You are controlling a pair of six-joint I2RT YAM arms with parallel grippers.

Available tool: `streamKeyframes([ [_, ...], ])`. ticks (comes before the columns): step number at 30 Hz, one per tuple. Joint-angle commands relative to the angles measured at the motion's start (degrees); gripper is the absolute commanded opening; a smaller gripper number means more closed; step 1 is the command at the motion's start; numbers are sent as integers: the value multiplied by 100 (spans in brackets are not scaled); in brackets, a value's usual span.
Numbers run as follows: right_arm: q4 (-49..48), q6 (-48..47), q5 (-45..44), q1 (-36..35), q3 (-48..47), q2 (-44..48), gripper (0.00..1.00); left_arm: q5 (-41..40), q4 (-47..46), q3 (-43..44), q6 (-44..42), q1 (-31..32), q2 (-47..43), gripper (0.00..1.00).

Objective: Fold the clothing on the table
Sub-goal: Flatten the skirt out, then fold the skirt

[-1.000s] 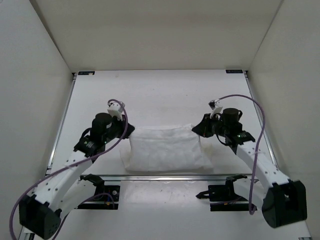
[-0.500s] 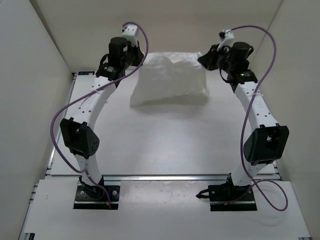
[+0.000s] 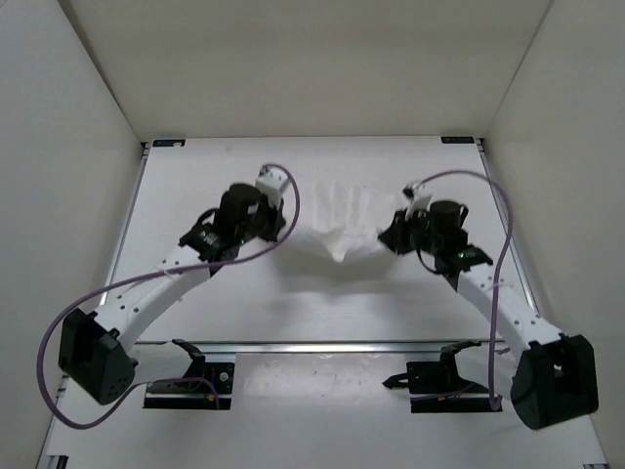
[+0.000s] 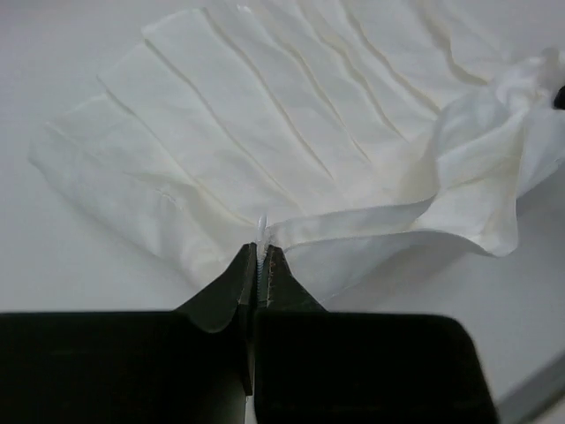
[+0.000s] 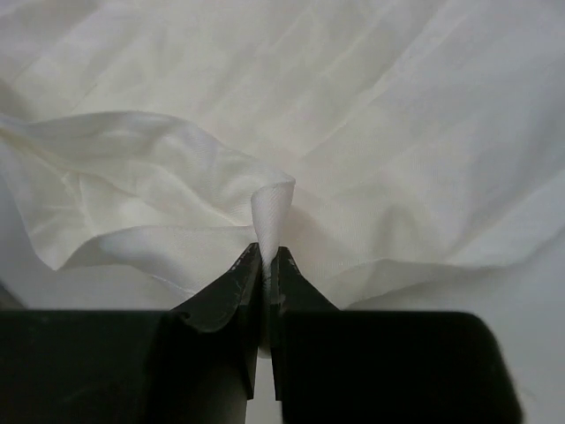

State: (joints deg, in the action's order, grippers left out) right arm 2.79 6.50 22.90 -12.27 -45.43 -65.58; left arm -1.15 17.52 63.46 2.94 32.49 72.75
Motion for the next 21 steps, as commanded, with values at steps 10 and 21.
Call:
streamKeyframes([
  [10, 152, 1021, 487, 348, 1555, 672, 0, 888, 437, -2198, 1447, -708, -1080, 0],
  [21, -1078, 1002, 521, 682, 896, -1472, 0, 370, -494, -1715, 1577, -1078, 1178, 0],
])
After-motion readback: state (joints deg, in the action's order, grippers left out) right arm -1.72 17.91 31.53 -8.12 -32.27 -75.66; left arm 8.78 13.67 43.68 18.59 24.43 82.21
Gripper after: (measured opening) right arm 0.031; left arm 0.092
